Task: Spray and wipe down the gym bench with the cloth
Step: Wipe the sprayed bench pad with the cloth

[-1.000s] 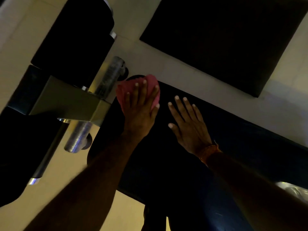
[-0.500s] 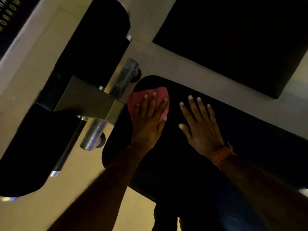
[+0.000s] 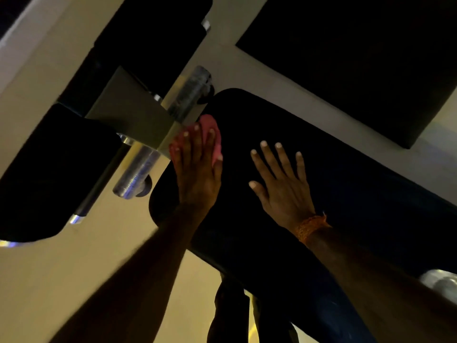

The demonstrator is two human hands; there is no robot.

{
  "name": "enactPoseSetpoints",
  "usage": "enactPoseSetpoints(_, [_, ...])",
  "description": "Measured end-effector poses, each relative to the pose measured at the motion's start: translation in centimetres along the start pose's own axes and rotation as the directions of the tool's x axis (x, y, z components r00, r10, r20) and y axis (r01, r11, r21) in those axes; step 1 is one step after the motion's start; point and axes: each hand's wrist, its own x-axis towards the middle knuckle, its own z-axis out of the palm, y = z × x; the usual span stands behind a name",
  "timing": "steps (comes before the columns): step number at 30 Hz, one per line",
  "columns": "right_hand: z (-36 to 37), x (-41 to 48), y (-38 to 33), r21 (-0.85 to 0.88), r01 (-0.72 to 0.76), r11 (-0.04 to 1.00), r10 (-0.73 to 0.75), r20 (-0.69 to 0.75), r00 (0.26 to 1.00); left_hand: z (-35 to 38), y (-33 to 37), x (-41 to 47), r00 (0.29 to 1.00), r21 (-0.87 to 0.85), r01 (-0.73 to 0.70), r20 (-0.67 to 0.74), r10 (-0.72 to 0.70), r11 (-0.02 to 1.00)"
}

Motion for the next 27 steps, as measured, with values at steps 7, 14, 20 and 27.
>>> enactPoseSetpoints(7, [0.2, -0.8, -1.6, -0.004, 0.013, 1.0, -0.013, 0.04, 0.999, 1.0, -2.7, -7.1, 0.989, -0.071, -0.145, -0.04, 0.142, 0.987])
enactPoseSetpoints(14, [0.6, -1.3, -2.2, 0.001, -0.003, 1.0, 0.003, 0.034, 0.999, 1.9, -2.0, -11.9, 0.998, -0.129, -0.041, -0.049, 0.035, 0.991])
enactPoseSetpoints(20, [1.2, -3.3, -2.1, -0.012, 0.028, 1.0, -0.028, 0.009, 1.0, 1.3, -2.5, -9.5, 0.981, -0.08, 0.191, 0.009, -0.191, 0.978])
enactPoseSetpoints(27, [1.0, -5.7, -2.2, 0.026, -0.001, 1.0, 0.001, 0.003, 1.0, 1.0, -3.0, -12.6, 0.988, -0.126, 0.155, -0.007, -0.157, 0.98])
